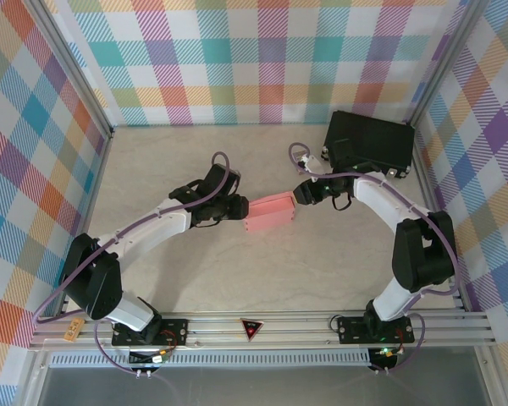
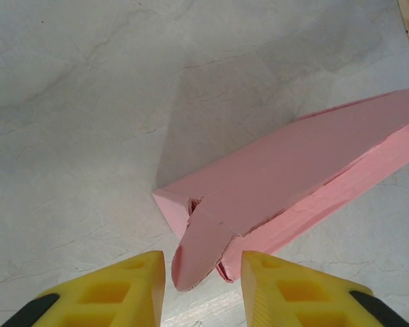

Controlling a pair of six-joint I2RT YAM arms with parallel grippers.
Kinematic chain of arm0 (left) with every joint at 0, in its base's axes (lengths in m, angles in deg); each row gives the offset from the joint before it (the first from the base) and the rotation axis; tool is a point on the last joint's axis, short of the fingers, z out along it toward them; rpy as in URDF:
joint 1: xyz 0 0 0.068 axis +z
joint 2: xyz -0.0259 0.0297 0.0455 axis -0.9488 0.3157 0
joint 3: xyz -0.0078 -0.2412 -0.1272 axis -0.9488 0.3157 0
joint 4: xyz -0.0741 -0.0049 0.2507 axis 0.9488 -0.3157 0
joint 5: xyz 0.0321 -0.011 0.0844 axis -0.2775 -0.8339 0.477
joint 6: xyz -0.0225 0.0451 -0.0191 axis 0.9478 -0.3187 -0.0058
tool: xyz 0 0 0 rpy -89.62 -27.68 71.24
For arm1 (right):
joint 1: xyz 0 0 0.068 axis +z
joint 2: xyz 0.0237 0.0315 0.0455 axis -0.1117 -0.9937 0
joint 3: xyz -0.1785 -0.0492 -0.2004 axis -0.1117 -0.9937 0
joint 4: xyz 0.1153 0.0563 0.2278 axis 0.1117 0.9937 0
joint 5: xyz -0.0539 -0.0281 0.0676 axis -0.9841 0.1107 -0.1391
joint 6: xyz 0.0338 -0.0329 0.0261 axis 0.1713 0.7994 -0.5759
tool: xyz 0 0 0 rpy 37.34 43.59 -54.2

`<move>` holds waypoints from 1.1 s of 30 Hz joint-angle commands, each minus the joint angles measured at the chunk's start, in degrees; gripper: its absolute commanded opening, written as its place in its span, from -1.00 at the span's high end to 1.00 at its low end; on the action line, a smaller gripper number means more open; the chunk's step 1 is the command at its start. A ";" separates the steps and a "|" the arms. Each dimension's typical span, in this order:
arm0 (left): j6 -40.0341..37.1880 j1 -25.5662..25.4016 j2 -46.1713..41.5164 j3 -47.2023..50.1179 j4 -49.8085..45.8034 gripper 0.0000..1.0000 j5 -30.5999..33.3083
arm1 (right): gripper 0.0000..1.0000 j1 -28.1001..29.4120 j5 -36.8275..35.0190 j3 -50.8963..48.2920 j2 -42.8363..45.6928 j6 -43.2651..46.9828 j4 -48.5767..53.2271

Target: Fold the paper box

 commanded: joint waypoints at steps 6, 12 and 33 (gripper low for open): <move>0.35 0.57 1.65 -0.44 0.77 0.44 -1.79 | 0.51 0.84 1.53 1.79 -1.04 -1.39 1.18; 0.67 0.57 2.18 -0.57 1.45 0.58 -2.78 | 0.60 1.12 1.77 2.03 -1.32 -2.24 1.11; 0.82 0.57 3.82 -1.27 1.22 0.78 -4.14 | 0.72 2.28 2.28 4.93 -4.04 -3.58 3.74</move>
